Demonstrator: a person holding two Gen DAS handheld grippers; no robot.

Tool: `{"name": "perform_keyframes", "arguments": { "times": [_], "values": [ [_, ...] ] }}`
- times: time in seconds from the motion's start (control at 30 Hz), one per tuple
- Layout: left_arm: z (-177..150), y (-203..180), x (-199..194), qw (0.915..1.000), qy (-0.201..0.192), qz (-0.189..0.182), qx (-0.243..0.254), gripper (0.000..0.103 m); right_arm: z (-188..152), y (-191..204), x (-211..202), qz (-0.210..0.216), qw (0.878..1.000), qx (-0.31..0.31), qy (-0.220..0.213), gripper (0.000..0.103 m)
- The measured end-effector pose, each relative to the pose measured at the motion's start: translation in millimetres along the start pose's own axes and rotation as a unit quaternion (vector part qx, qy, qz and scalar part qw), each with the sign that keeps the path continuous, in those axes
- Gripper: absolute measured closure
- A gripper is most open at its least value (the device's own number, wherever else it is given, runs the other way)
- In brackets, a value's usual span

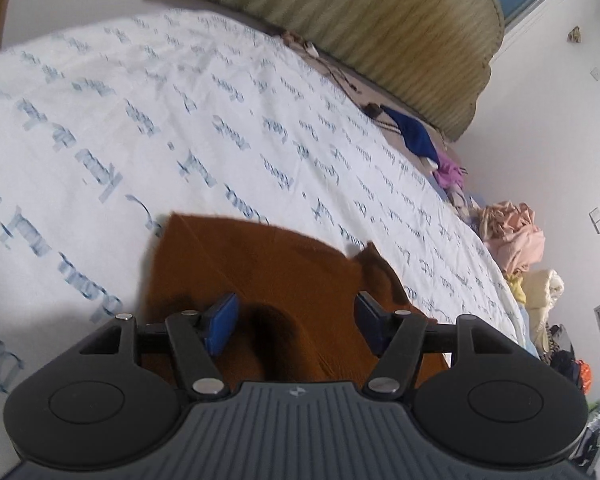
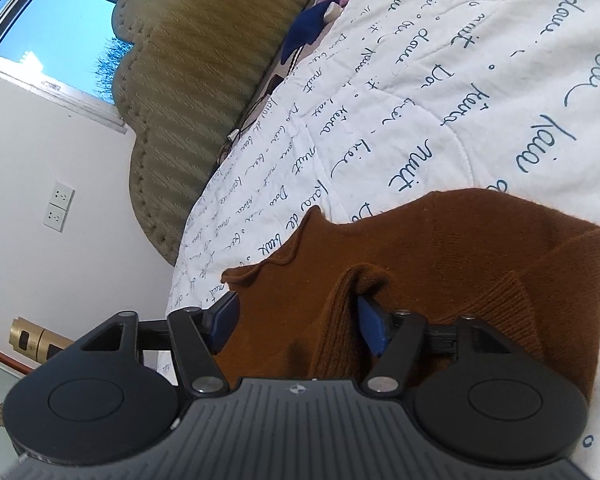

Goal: Fold small clothes

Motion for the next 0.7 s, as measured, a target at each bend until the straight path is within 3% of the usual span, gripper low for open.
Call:
{"name": "perform_keyframes", "arguments": {
  "times": [0.23, 0.33, 0.4, 0.47, 0.6, 0.7],
  "values": [
    [8, 10, -22, 0.9928, -0.03, 0.084, 0.08, 0.039, -2, 9, -19, -0.052, 0.996, -0.06, -0.028, 0.036],
    [6, 19, -26, 0.9915, -0.022, 0.078, 0.102, 0.039, -9, 25, -34, -0.063, 0.99, -0.106, -0.069, 0.036],
    [1, 22, -28, 0.9914, -0.016, 0.072, 0.108, 0.04, -16, 44, -34, -0.052, 0.986, -0.144, -0.071, 0.036],
    [-6, 23, -31, 0.9893, -0.014, 0.068, 0.128, 0.04, -26, 64, -20, -0.018, 0.985, -0.167, -0.036, 0.036],
    [-27, 18, -37, 0.9793, -0.006, 0.069, 0.19, 0.041, -45, 92, 32, 0.059, 0.983, -0.157, 0.07, 0.037],
    [-39, 17, -43, 0.9719, -0.003, 0.073, 0.224, 0.041, -63, 109, 73, 0.07, 0.976, -0.162, 0.129, 0.043]
  ]
}}
Point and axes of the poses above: each gripper's, at about its wrist camera, not at the fingertips, and x roughly the way its jaws point, y to its left, z to its top, the point moved 2 cm from there along x, roughly the way its jaws point, and after that the axes turned 4 degrees about y, right-handed, at the moved point
